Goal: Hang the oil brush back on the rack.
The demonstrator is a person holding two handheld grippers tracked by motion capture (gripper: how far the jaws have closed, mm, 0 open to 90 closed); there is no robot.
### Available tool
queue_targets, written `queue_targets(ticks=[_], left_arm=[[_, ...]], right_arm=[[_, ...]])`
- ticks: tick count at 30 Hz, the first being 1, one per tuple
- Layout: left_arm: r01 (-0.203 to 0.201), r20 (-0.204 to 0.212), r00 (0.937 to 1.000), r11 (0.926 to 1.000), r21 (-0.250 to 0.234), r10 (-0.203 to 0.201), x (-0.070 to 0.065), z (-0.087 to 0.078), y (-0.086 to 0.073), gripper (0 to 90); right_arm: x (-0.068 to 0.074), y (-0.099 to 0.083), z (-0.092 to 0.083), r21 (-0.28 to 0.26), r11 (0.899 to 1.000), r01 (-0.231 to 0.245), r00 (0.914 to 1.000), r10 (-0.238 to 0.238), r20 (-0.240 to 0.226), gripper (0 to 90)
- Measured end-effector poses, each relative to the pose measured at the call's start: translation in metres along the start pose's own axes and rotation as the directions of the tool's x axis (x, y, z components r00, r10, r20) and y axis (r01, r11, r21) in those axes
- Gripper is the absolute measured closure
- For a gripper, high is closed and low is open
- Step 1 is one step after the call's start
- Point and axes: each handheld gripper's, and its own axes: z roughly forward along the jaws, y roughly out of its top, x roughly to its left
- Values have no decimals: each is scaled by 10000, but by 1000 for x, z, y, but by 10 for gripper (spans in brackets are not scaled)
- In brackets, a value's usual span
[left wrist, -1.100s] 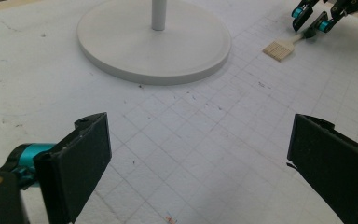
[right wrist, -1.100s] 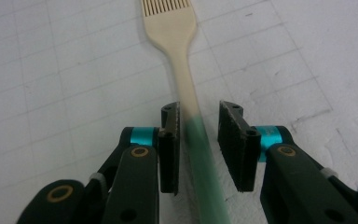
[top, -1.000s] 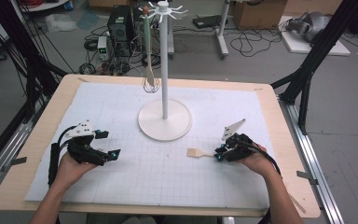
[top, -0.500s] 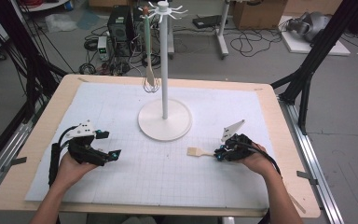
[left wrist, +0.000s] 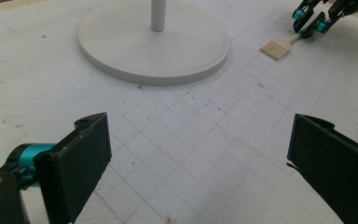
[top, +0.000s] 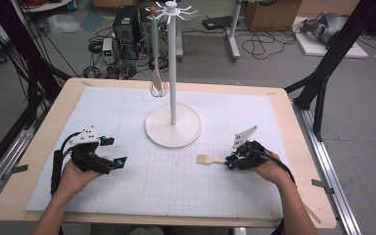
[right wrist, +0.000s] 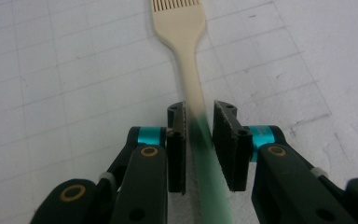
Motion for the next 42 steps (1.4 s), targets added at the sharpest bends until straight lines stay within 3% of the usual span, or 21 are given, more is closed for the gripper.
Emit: queue_targets(ticks=[42], left_arm=[[-8, -27, 10000, 10000, 1, 8, 1, 0, 0, 66]], right_arm=[[-1, -7, -7, 181, 9993, 329, 9995, -329, 26, 750]])
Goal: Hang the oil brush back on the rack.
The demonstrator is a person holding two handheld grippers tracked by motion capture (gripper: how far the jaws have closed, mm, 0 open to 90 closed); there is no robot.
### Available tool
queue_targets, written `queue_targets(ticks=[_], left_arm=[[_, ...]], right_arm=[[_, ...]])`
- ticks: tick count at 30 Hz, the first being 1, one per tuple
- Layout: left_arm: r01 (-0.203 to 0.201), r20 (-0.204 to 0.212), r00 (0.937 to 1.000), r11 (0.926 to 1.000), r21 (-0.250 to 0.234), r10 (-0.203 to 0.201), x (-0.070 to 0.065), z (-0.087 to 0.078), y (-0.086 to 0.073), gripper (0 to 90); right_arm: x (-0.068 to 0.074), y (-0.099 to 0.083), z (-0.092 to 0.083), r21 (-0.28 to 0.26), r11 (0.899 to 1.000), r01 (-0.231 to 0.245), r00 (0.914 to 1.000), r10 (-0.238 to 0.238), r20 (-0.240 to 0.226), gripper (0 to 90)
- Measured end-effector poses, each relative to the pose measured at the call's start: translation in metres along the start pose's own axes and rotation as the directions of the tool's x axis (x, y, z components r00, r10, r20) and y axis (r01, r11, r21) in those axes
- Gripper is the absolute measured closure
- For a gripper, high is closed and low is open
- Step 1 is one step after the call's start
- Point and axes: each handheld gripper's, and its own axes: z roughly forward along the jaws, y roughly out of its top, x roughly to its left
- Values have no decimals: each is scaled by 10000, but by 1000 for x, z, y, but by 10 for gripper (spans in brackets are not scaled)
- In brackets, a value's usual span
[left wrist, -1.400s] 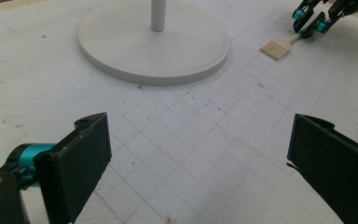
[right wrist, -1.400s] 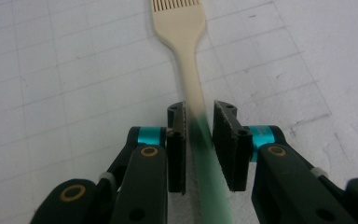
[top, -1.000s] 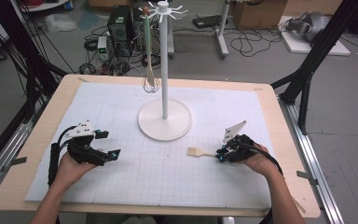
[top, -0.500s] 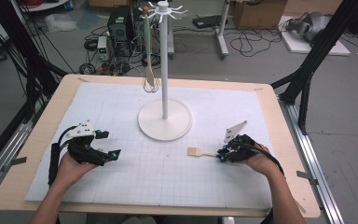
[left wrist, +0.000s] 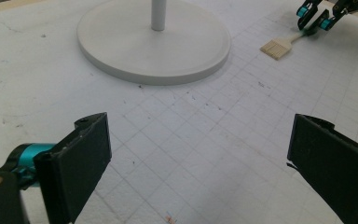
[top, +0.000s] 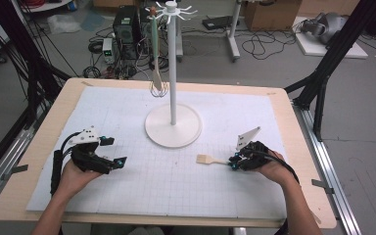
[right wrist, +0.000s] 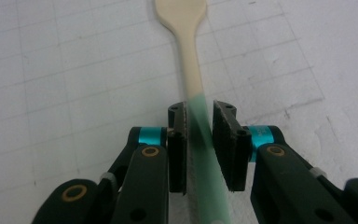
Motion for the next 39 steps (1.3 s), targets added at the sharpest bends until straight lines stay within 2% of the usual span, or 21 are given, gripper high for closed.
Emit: queue_targets(ticks=[21, 27, 32, 34, 39], left_arm=[[-8, 2, 10000, 10000, 17, 8, 0, 0, 0, 66], [-36, 23, 10000, 10000, 19, 36, -2, 2, 0, 66], [-25, 41, 10000, 10000, 28, 25, -2, 2, 0, 66], [-18, 50, 10000, 10000, 19, 18, -2, 1, 0, 66], [-48, 60, 10000, 10000, 51, 47, -1, 2, 0, 66]], right_arm=[[1, -5, -5, 243, 9996, 131, 9998, -135, 136, 740], [2, -5, -4, 254, 9996, 129, 9999, -131, 92, 784], [4, -2, -4, 406, 9985, 369, 9991, -377, 199, 803], [5, -2, -4, 289, 9994, 174, 9998, -177, 94, 803], [6, 1, -5, 76, 9998, 167, 9998, -168, 47, 803]])
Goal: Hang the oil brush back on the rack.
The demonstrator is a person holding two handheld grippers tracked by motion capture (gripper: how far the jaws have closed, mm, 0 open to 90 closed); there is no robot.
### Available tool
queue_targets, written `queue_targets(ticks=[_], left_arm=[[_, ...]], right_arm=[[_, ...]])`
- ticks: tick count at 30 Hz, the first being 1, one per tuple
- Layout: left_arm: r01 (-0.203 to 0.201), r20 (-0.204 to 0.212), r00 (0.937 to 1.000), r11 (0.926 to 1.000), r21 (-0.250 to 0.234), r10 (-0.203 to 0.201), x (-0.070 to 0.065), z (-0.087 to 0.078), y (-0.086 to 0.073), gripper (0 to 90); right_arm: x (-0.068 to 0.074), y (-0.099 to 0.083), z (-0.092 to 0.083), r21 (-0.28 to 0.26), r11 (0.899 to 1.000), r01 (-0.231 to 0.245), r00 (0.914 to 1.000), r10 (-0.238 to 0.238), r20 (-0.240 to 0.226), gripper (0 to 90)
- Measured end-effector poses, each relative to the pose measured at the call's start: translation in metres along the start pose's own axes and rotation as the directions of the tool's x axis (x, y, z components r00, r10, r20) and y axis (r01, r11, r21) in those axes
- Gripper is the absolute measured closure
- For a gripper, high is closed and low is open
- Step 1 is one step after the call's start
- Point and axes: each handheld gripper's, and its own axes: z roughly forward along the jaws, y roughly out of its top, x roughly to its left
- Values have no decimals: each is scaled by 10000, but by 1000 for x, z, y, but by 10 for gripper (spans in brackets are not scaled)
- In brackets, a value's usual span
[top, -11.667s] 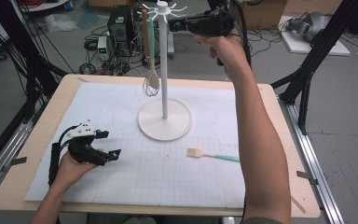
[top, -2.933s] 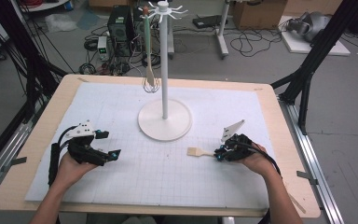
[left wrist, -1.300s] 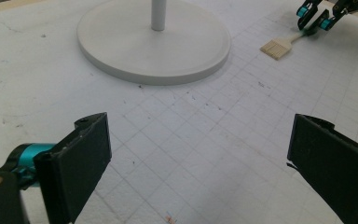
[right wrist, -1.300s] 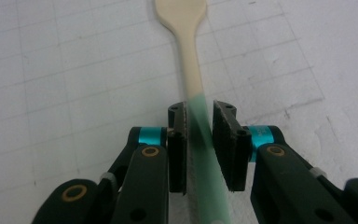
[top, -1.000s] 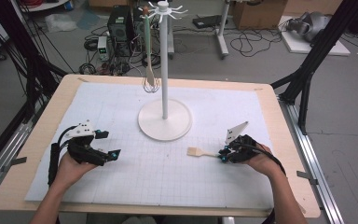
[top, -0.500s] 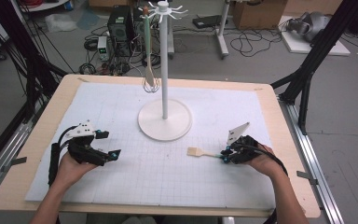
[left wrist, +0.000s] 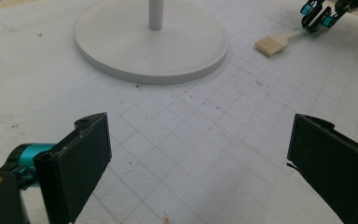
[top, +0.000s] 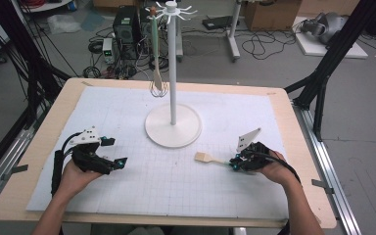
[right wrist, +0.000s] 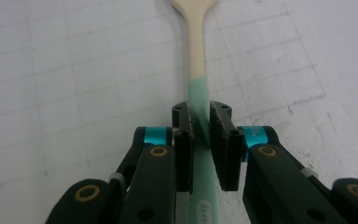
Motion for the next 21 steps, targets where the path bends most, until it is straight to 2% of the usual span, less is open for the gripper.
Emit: queue_targets(ticks=[4, 10, 21], left_arm=[[-23, 14, 10000, 10000, -7, 23, 0, 0, 0, 66], [-51, 110, 9999, 10000, -7, 51, -4, 1, 2, 66], [-532, 526, 9972, 9986, 32, 529, -14, 2, 12, 88]], right_arm=[[2, 2, -4, -151, 9999, -65, 9998, 67, 164, 803], [8, 7, -9, -334, 9993, -179, 9998, 183, 108, 802], [22, 39, -19, -745, 9971, 144, 9999, -146, -20, 801]])
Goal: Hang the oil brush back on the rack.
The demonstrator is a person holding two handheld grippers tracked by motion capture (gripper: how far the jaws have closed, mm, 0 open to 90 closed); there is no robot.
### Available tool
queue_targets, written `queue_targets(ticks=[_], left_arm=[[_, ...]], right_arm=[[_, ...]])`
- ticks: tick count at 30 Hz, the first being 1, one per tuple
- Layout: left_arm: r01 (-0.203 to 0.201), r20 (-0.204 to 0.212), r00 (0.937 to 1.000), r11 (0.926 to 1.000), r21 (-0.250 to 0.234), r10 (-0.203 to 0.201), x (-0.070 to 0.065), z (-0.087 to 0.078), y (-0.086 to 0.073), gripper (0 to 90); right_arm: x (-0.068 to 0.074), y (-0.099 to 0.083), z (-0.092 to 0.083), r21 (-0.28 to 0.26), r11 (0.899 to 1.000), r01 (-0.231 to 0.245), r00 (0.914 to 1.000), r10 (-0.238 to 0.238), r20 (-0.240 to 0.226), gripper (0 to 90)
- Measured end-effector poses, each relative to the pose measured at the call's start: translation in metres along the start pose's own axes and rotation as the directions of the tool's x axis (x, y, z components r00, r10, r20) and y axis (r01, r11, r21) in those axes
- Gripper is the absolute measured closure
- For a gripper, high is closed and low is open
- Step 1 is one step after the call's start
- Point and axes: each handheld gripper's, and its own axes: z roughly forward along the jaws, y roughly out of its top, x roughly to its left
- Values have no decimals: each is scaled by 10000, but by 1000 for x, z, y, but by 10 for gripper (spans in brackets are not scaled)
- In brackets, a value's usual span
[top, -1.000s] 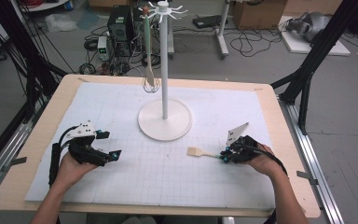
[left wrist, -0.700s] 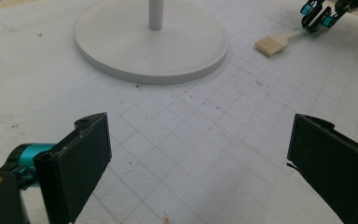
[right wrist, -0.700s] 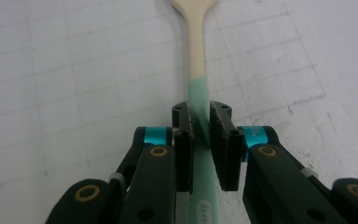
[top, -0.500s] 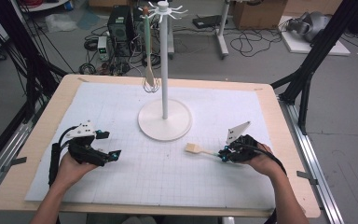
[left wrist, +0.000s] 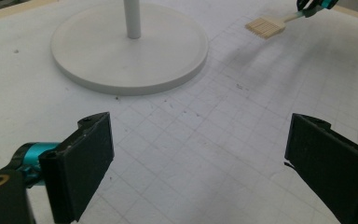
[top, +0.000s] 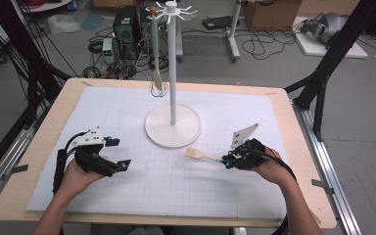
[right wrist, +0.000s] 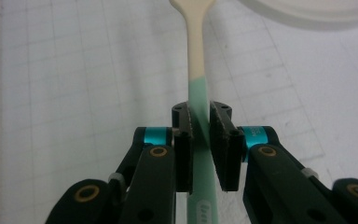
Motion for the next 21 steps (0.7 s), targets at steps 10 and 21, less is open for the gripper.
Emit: queue_targets(ticks=[10, 21], left_arm=[[-731, 409, 9965, 9971, 191, 723, -8, -2, 14, 155], [-1145, 811, 9903, 9933, 154, 1129, -15, 2, 34, 179]], right_arm=[[12, 28, 6, -100, 9985, 533, 9977, -537, -403, 801], [21, 49, 12, -174, 9962, 857, 9940, -867, -673, 801]])
